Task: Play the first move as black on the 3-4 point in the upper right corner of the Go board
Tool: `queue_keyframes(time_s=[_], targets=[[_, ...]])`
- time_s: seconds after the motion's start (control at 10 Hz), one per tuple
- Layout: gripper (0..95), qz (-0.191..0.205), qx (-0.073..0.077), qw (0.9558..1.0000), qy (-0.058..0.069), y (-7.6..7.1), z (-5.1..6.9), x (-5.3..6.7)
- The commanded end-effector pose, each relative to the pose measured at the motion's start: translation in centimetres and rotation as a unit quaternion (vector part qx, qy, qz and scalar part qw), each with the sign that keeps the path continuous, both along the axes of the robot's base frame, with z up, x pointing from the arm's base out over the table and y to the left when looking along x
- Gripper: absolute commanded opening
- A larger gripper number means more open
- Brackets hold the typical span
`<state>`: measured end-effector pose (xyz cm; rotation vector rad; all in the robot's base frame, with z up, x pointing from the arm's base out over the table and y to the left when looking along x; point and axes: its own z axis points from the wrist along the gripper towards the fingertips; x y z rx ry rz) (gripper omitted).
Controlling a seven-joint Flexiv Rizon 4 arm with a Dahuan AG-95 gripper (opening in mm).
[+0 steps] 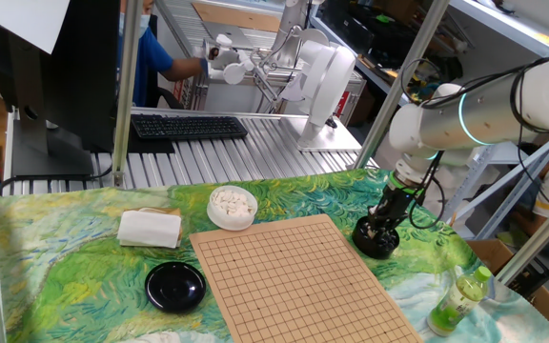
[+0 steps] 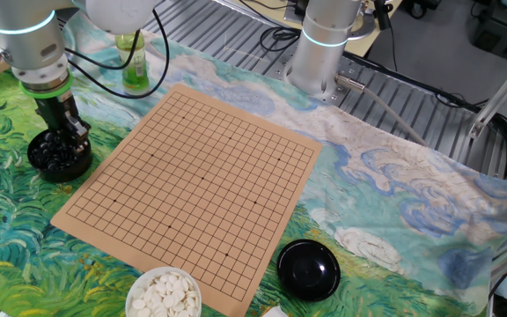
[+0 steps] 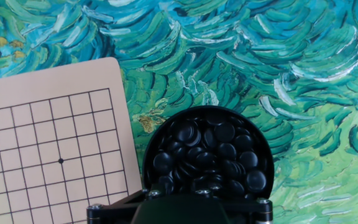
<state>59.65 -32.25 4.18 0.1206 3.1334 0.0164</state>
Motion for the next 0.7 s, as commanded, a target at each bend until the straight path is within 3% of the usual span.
queue_keyframes(time_s=[0.1, 0.5, 0.6, 0.7], targets=[[19.0, 0.0, 0.001, 1.0, 0.0, 0.05, -0.14, -0.05], [19.0, 0.001, 0.002, 1.0, -0.001, 0.04, -0.34, -0.08], [0.0, 0.005, 0.002, 1.0, -0.001, 0.04, -0.33, -0.08], [0.0, 0.008, 0.004, 1.0, -0.001, 0.04, -0.33, -0.07]])
